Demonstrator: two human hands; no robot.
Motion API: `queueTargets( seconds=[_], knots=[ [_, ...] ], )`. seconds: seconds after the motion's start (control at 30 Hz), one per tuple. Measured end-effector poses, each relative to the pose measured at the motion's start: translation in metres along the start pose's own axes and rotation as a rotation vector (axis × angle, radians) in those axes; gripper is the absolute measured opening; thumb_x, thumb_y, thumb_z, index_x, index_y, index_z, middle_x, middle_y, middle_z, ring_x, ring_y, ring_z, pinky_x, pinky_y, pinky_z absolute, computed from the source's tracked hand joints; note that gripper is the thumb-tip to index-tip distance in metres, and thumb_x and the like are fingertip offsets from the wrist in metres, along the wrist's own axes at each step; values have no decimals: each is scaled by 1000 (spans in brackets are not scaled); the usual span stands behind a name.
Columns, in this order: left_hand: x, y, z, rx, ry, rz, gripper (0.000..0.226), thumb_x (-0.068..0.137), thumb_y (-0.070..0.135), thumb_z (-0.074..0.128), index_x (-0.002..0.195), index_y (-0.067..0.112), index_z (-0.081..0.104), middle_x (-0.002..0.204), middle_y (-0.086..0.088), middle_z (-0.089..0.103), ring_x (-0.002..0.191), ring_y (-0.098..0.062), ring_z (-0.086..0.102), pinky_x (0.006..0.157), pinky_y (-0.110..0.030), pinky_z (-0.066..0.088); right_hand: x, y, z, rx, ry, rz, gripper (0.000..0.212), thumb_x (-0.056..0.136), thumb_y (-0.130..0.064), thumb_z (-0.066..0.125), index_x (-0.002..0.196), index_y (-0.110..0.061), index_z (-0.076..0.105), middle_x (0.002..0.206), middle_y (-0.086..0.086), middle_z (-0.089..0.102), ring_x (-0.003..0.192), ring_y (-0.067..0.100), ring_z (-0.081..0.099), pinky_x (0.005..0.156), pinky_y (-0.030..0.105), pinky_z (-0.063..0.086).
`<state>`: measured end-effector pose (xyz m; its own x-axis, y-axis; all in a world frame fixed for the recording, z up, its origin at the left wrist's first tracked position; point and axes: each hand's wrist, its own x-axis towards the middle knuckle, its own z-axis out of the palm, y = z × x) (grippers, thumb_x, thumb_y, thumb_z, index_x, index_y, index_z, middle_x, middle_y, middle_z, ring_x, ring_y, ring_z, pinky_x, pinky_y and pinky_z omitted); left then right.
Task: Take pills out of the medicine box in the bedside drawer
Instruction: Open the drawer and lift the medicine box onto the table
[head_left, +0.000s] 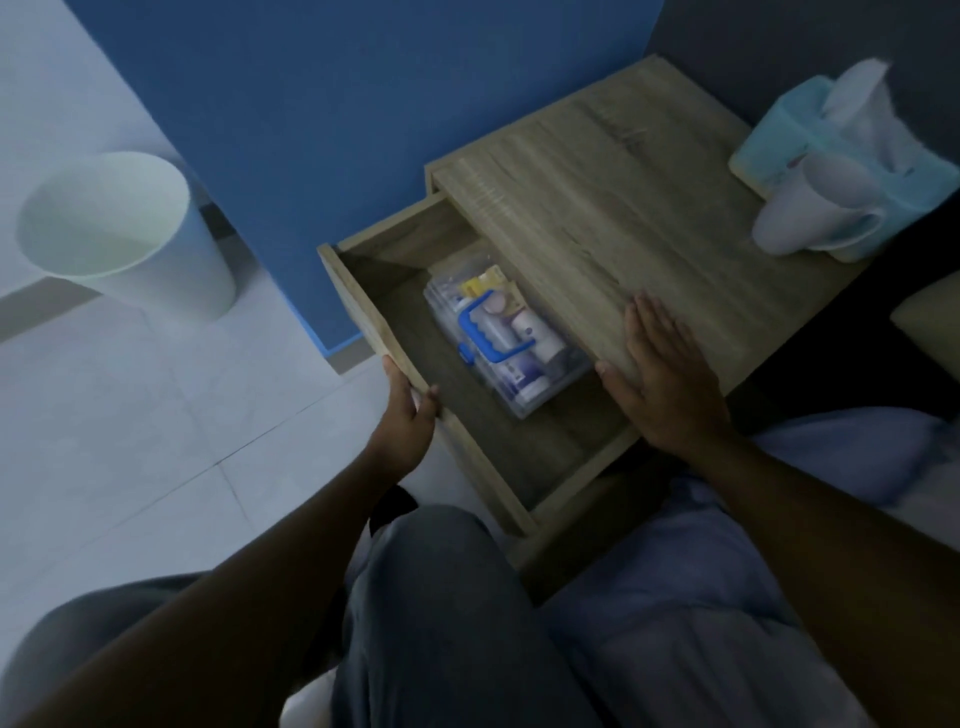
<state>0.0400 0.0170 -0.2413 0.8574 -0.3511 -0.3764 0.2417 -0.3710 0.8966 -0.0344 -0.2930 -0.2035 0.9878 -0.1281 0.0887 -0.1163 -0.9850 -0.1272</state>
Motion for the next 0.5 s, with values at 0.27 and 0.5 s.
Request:
queueTargets(
  seconds=[0.27, 0.5],
  knots=[
    [-24, -12, -26, 23, 1, -9, 74, 98, 46, 38, 152, 36, -11, 163, 10, 8, 140, -8, 22, 106, -28, 27, -1, -1, -2, -11, -45, 3, 78, 98, -56, 32, 157, -7, 19, 165, 12, 18, 153, 24, 15, 124, 44, 15],
    [-19, 2, -29, 131, 47, -137, 83, 96, 30, 53, 152, 27, -7, 161, -4, 21, 141, -24, 34, 100, -33, 41, -1, -8, -6, -39, -90, 26, 77, 99, -54, 27, 158, -7, 12, 166, 12, 12, 154, 24, 10, 124, 43, 9]
  ],
)
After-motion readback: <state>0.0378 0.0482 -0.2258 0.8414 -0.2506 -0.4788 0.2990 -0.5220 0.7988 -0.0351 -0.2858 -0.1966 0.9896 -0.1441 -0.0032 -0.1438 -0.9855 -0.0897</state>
